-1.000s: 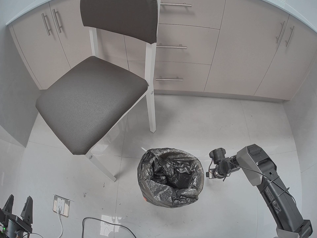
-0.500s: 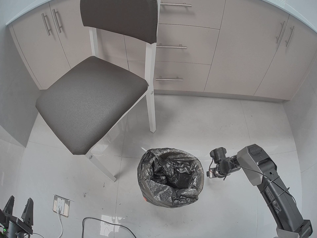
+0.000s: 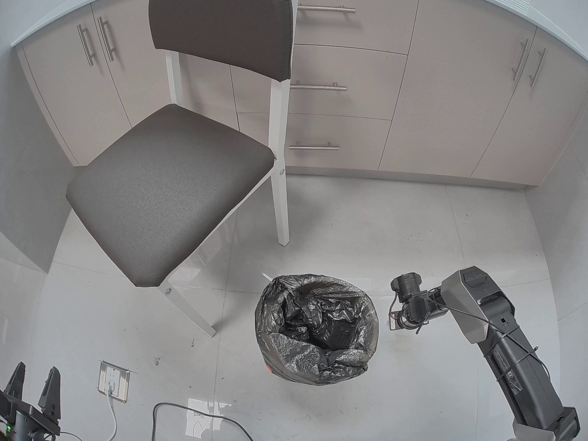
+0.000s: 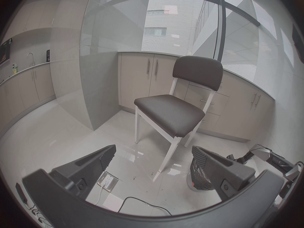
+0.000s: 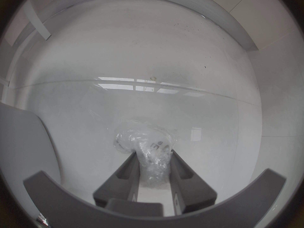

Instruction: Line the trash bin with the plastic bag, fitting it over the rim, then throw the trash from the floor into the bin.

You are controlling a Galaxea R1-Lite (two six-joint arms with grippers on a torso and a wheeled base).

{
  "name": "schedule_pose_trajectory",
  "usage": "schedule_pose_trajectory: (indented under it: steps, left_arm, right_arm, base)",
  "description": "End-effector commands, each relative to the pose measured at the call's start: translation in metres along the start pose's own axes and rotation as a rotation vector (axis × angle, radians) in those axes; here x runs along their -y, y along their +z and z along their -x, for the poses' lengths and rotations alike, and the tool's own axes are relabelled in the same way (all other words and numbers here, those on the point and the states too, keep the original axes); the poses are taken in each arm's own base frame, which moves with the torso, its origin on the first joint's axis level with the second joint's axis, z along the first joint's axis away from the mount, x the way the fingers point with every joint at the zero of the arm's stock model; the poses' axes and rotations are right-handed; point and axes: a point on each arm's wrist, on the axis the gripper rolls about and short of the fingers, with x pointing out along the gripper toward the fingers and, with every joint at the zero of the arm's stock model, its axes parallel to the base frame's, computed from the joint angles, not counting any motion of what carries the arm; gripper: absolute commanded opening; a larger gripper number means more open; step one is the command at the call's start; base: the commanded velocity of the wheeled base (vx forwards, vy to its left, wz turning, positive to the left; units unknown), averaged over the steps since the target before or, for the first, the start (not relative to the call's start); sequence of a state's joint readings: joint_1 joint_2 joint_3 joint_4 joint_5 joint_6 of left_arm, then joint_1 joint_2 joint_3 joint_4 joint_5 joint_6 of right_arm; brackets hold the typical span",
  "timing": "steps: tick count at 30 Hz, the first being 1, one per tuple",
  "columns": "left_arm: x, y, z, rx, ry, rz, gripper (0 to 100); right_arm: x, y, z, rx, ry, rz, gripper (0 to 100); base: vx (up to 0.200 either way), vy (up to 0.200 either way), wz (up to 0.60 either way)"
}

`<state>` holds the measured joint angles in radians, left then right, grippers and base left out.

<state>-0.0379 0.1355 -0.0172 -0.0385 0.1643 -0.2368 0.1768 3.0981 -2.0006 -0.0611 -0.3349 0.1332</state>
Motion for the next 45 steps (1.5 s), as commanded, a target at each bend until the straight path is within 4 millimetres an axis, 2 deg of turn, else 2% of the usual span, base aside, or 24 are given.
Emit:
schedule_pose_trajectory:
  steps: [1, 6, 9, 18, 21, 24, 28, 29, 31, 34, 41, 45]
  left_arm:
    - [-0.001, -0.003, 0.001, 0.007, -0.009, -0.003, 100]
    - [-0.003, -0.004, 0.004, 0.052, 0.030, -0.023, 100]
    - [-0.004, -0.004, 0.005, 0.059, 0.072, -0.076, 100]
    - [-0.003, -0.003, 0.006, -0.001, 0.032, -0.079, 100]
    - [-0.003, -0.004, 0.006, -0.002, 0.029, -0.079, 100]
    - [-0.001, -0.004, 0.006, -0.018, -0.058, -0.080, 100]
    - [-0.001, -0.004, 0.005, -0.041, -0.091, -0.087, 100]
    - [-0.002, -0.003, 0.004, -0.058, -0.159, -0.094, 100]
    - [-0.002, -0.003, 0.003, -0.071, -0.180, -0.098, 100]
    - [-0.002, -0.003, 0.003, -0.073, -0.156, -0.094, 100]
    - [0.001, -0.005, 0.007, 0.000, 0.040, -0.083, 100]
    - [0.000, -0.005, 0.007, 0.003, 0.027, -0.087, 100]
  right_arm:
    - [0.002, -0.002, -0.001, -0.019, -0.005, 0.015, 0]
    - [0.004, -0.014, 0.000, -0.125, -0.018, 0.060, 0]
    - [0.009, -0.015, -0.002, -0.142, -0.027, 0.024, 0]
    - [0.017, 0.005, 0.012, -0.110, -0.031, -0.044, 0]
    - [0.017, 0.005, 0.012, -0.109, -0.031, -0.047, 0]
    - [0.017, 0.007, 0.013, -0.103, -0.040, -0.054, 0]
    - [0.017, 0.005, 0.012, -0.107, -0.051, -0.050, 0]
    - [0.014, 0.003, 0.011, -0.109, -0.052, -0.045, 0]
    - [0.010, 0.002, 0.012, -0.106, -0.059, -0.036, 0]
    - [0.006, 0.002, 0.014, -0.098, -0.074, -0.027, 0]
    - [0.012, 0.006, 0.015, -0.095, -0.078, -0.038, 0]
    - [0.012, 0.011, 0.019, -0.080, -0.085, -0.046, 0]
  base:
    - [0.000, 0.000, 0.00]
    - [0.000, 0.000, 0.00]
    - [0.000, 0.000, 0.00]
    - [0.000, 0.000, 0.00]
    - [0.000, 0.000, 0.00]
    - [0.000, 0.000, 0.00]
    - [0.000, 0.000, 0.00]
    - [0.000, 0.000, 0.00]
    - [0.000, 0.000, 0.00]
    - [0.000, 0.000, 0.00]
    - [0.000, 0.000, 0.00]
    - [0.000, 0.000, 0.00]
